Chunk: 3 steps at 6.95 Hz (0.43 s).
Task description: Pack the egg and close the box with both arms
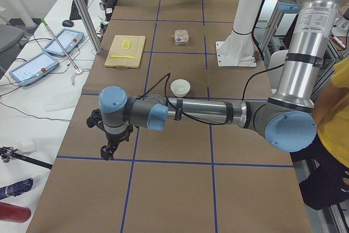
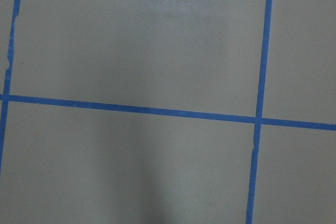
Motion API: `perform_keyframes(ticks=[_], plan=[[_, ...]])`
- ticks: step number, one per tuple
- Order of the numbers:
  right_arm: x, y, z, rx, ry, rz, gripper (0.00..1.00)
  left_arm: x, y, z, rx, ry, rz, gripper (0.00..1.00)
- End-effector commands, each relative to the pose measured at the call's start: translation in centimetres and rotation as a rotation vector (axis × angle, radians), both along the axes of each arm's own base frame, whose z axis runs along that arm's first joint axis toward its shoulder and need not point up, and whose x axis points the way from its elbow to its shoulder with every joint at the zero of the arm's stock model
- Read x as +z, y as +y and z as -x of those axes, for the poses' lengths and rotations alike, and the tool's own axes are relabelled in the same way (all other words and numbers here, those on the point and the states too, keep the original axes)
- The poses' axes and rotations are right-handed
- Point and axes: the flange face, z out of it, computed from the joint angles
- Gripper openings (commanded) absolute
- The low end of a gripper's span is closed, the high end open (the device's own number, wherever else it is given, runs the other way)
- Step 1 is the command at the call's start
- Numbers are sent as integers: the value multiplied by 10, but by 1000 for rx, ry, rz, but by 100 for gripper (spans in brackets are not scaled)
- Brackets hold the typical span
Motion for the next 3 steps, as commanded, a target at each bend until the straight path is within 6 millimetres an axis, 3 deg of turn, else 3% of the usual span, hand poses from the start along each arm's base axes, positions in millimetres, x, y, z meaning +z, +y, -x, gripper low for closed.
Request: perform_keyframes(ticks=[1,2,3], plan=[[9,-1,-3,-35,0,17,100,27,25,-1,-57,25,102,100],[8,-2,5,-48,0,17,100,20,40,-1,-133,36,152,100],[13,-2,6,-50,4,24,100,9,70,-3,-220,52,204,100]])
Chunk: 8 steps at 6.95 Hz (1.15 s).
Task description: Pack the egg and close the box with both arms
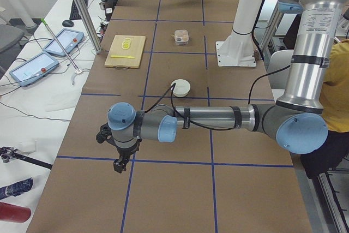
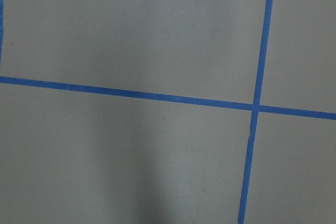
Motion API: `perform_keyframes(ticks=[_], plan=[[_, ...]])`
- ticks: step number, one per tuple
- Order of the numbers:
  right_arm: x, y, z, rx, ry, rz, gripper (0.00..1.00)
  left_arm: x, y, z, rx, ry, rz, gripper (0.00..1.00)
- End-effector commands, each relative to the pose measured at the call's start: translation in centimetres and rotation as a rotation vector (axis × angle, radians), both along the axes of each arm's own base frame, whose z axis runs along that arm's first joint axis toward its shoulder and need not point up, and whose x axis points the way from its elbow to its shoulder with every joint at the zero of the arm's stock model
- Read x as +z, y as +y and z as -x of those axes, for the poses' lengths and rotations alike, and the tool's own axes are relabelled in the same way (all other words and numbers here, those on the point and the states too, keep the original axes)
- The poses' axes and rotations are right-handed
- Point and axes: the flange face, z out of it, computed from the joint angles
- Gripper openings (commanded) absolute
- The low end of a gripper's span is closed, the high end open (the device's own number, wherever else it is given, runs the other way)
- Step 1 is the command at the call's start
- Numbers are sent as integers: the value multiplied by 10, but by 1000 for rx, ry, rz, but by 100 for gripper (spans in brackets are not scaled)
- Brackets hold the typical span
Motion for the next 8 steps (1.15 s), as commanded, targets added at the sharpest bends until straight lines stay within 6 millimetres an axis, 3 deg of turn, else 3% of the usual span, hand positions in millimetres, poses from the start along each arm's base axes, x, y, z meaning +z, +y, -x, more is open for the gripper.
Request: perform_keyframes(ticks=[1,3,5,7,8], plan=[[21,1,3,-9,10,33,100,-10,42,-3,-127,22,91,100],[37,-3,2,-31,13,41,100,-8,42,-4,-124,23,90,100],[37,-4,2,-30,11,42,100,-13,37,-4,-126,24,87,100],[38,0,3,-30,-5,50,100,1,40,-4,-126,17,104,100],[39,1,3,-29,-9,54,100,7,20,-6,-116,18,124,100]])
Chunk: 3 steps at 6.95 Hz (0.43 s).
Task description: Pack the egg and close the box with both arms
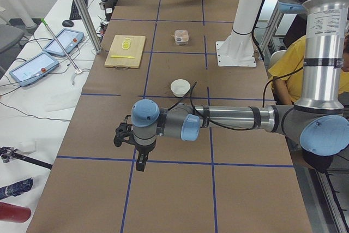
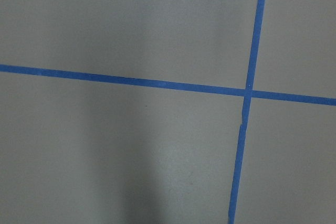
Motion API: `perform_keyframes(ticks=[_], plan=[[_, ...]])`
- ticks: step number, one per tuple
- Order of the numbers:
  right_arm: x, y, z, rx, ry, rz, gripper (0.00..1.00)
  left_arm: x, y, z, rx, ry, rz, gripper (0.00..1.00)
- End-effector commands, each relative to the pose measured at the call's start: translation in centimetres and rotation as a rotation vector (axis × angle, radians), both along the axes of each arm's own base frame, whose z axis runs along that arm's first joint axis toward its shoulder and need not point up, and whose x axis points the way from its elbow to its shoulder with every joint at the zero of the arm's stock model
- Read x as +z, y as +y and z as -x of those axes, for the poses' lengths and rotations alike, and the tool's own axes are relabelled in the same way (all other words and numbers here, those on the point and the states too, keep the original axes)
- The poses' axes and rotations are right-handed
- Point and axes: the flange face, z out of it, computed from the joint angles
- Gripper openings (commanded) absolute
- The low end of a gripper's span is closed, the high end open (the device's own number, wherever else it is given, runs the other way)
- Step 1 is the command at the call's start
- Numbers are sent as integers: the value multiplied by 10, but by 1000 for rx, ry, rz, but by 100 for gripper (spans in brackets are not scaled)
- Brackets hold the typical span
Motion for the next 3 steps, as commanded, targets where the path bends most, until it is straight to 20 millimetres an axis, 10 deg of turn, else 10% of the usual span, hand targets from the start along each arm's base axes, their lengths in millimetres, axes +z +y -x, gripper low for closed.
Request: perform_keyframes(ticks=[1,3], plan=[[-1,-1,1,4,-8,3,100,3,-20,-6,19,-6,29,100],[-12,-8,2,8,-12,-18,100,-7,-19,-11,28,2,45,100]])
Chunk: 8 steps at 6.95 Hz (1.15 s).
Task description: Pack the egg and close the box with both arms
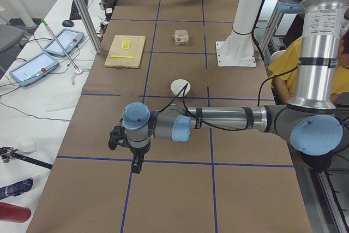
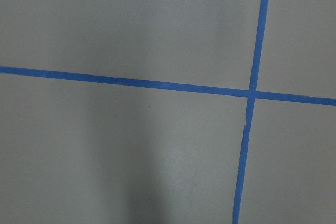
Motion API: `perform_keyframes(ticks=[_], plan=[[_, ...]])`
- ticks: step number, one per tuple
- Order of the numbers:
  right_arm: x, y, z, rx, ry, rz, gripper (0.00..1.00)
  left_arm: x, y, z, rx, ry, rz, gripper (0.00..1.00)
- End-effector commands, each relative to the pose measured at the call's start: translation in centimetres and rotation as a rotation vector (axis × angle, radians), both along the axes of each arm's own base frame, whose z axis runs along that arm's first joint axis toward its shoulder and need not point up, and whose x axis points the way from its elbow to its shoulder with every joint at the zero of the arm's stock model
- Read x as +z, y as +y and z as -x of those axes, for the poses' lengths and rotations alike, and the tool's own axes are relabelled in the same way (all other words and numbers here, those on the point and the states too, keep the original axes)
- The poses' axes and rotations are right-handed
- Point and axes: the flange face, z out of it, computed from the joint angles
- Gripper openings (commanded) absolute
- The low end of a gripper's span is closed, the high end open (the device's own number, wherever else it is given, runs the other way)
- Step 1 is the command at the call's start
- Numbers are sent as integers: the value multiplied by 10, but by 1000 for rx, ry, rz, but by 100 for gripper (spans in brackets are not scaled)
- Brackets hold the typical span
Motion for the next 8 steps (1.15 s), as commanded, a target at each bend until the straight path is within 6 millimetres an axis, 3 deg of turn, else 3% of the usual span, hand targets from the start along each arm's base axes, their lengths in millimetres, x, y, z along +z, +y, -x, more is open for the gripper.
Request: perform_keyframes(ticks=[1,8], plan=[[-8,-6,2,4,-14,-10,100,-11,8,-8,15,2,100,100],[-9,-7,4,-3,-25,-13,100,-20,4,-15,30,5,52,100]])
